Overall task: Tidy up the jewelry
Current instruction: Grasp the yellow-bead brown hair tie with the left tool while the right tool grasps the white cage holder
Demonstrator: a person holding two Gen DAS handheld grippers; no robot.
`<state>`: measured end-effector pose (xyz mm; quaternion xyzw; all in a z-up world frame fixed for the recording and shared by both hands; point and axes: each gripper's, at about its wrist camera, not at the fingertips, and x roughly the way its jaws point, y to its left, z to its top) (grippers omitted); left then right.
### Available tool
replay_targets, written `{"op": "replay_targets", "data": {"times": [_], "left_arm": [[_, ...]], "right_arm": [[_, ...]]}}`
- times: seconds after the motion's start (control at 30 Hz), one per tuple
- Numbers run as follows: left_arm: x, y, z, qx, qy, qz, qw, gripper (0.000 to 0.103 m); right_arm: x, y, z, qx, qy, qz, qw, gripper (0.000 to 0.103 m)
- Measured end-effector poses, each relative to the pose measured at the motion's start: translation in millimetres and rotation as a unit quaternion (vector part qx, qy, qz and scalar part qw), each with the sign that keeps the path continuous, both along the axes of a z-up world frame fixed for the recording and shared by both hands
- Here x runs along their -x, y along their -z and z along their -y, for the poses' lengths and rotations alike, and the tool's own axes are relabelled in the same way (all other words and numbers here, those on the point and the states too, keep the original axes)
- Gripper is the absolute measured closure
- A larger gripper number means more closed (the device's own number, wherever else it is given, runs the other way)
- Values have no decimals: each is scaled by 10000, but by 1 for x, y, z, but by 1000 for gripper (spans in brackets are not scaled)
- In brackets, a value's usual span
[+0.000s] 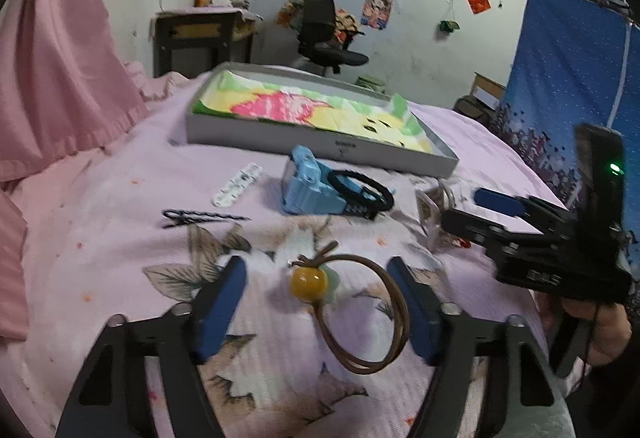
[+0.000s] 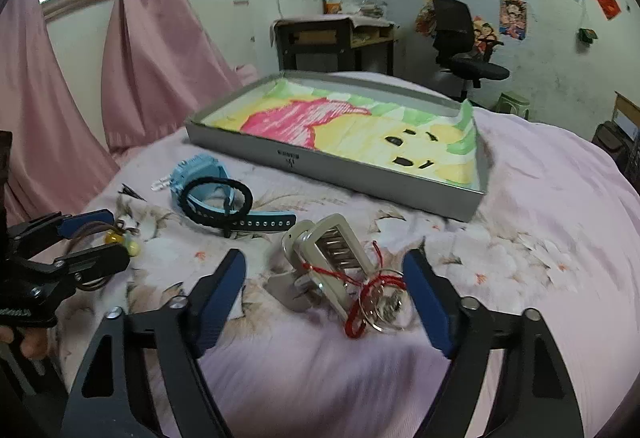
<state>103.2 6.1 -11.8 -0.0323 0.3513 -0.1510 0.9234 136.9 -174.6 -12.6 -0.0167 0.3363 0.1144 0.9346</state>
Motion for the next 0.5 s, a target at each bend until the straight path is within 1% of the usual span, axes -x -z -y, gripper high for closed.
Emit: {"op": "replay_targets", "data": {"times": [0.1,0.17,0.23,0.27,0.33,0.37,0.43,0.47,0.5], "left_arm": [[-2,3,4,-82,30,-33,10000,47],[-2,5,5,-152,30,-21,9999,50],[-3,7,8,-250,8,-33,9997,56],[-3,7,8,-273,6,-41,9996,58],[-3,7,10,-296,22,-32,9996,66],[-3,7,9,-304,32,-40,9995,68],[-3,8,9,-312,57,-29,9995,76],[-2,8,10,-319,69,-23,9995,78],[-2,8,10,-326,76,-22,9994,79]], "right_arm": [[-10,6,-5,135,-74,-173,9997,36],[-13,8,-5,168,-80,-226,9996,37],[-17,10,-6,151,-110,-288,9994,37],[-19,11,-6,166,-114,-302,9993,37],[-22,11,-9,243,-116,-360,9990,38],[-24,12,-9,271,-120,-379,9988,42],[-27,14,-10,314,-116,-405,9986,48],[-27,15,-11,334,-120,-418,9985,54],[-28,15,-12,357,-116,-420,9984,54]]}}
